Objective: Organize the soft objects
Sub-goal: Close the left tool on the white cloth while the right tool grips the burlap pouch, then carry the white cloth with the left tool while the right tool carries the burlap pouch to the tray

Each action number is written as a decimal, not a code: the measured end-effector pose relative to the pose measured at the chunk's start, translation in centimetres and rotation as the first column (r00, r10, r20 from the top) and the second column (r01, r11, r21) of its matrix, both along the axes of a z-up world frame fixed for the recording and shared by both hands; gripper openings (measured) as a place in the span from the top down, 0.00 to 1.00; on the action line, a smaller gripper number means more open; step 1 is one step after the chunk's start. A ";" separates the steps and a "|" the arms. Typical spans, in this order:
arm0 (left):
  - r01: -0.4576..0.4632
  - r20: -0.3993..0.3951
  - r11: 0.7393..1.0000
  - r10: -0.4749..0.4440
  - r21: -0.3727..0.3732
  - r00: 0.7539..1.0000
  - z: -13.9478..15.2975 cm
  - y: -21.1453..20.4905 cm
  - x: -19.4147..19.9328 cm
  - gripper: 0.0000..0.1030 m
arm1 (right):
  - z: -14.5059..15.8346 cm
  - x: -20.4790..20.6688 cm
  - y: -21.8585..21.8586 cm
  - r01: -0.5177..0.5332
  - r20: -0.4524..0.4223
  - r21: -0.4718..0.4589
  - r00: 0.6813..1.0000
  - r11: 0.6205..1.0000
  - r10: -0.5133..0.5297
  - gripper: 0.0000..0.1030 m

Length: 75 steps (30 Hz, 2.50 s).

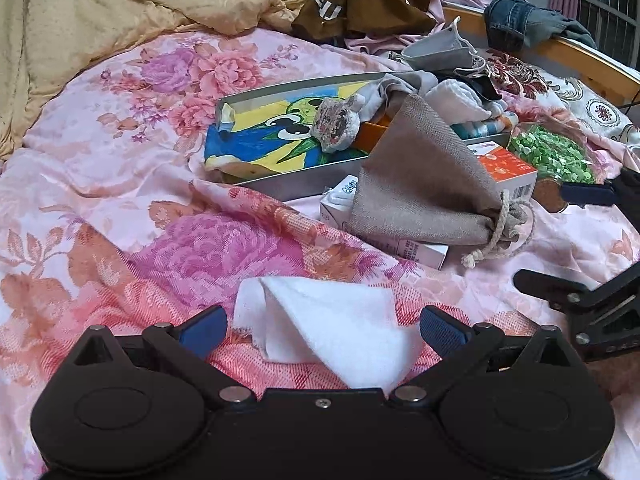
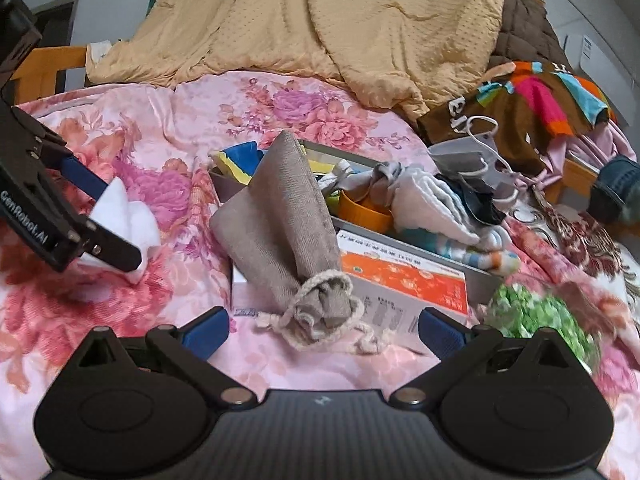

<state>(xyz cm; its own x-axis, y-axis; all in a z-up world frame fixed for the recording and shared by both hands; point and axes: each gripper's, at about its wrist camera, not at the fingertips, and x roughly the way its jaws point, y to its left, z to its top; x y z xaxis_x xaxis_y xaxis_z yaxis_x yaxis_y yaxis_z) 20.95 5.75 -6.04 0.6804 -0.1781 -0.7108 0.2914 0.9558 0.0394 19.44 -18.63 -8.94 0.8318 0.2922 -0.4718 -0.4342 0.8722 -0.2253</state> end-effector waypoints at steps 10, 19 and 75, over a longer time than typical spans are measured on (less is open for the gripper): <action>0.024 -0.057 0.999 -0.022 0.032 0.998 -0.8 -0.9 1.2 0.02 | -0.5 2.1 1.4 -0.044 0.045 -0.090 0.998 0.995 0.048 0.02; 0.005 -0.074 0.999 -0.001 0.046 0.997 -1.3 -1.2 1.7 0.14 | -1.0 2.0 1.7 -0.074 0.064 -0.116 0.995 0.990 0.082 0.21; -0.194 0.076 0.974 0.203 -0.113 0.976 2.5 0.8 -0.8 0.81 | 0.5 -0.4 0.2 -0.059 0.040 0.125 0.998 0.990 0.054 0.69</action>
<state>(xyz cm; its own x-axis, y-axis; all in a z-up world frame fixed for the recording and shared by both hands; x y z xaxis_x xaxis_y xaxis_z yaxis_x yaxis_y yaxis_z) 20.14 6.53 -3.51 0.7680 -0.1036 -0.6321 0.0953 0.9943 -0.0471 19.07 -18.45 -8.48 0.8284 0.3943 -0.3979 -0.4770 0.8689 -0.1321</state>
